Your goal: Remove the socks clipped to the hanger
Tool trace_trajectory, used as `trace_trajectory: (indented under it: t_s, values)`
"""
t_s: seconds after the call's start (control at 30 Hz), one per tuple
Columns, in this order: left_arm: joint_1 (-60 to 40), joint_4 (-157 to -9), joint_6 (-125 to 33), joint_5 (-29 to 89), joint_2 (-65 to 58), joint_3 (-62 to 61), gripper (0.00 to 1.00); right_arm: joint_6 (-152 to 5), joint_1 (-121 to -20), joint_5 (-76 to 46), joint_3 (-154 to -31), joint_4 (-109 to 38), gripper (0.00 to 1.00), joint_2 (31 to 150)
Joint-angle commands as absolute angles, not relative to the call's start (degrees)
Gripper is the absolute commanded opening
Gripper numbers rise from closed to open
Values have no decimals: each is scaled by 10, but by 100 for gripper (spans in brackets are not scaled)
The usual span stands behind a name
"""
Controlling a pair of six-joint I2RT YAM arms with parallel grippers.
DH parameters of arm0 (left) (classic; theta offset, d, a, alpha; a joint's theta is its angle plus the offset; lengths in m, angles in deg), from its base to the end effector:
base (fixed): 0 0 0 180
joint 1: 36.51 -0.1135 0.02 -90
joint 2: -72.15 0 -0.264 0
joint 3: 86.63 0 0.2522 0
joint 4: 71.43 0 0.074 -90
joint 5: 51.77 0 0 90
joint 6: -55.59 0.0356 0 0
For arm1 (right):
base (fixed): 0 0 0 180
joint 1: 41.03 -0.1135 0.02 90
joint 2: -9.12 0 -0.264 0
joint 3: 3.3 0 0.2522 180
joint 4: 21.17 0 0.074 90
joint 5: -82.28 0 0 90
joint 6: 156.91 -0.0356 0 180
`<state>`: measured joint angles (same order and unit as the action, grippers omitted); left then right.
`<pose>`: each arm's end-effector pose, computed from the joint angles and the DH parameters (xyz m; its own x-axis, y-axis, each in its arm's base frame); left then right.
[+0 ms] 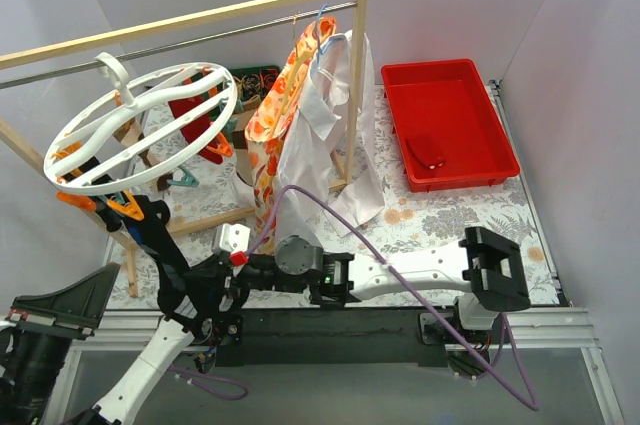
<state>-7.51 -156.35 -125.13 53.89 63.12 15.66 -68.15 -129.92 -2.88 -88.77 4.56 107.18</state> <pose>-0.1247 0.0801 0.4224 -0.2348 -0.9707 0.0516 0.1239 -0.0825 -0.9889 0.0109 0.4096 0.3448 -0.0171 0.2294 -0.9732 -0.9945 0.0965 0.0403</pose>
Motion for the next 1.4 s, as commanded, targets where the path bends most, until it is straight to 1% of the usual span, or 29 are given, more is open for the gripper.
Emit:
trace_trajectory:
  t_s: [0.0,0.1,0.23,0.3,0.4,0.5,0.57,0.7,0.73,0.8,0.97,1.17,1.37]
  values:
    - [-74,-1500,-1260,534,615,105,25,-707,-1278,-109,-846,10,1,1008]
    - [-74,-1476,-1255,529,607,83,29,-720,-1254,-175,-824,-17,1,978]
    - [-74,-1451,-1249,510,605,52,39,-746,-1224,-268,-814,-43,1,952]
    - [-74,-1450,-1255,517,606,39,45,-739,-1219,-292,-819,-63,1,943]
    - [-74,-1439,-1258,529,611,26,48,-731,-1212,-341,-818,-87,1,932]
    - [-74,-1427,-1256,534,608,9,45,-741,-1201,-385,-820,-93,1,927]
    - [-74,-1419,-1259,519,613,-8,44,-748,-1195,-407,-825,-94,1,923]
    - [-74,-1397,-1280,491,641,-53,49,-760,-1191,-429,-835,-97,1,923]
    - [-74,-1396,-1291,490,647,-60,51,-761,-1191,-437,-837,-98,1,923]
    - [-74,-1389,-1302,486,666,-85,53,-764,-1189,-440,-839,-100,1,922]
    - [-74,-1387,-1322,464,672,-112,54,-777,-1185,-447,-846,-100,1,916]
    - [-74,-1419,-1328,433,675,-105,54,-790,-1183,-453,-860,-98,1,921]
    - [-74,-1349,-1346,347,699,-171,55,-804,-1183,-474,-883,-98,1,938]
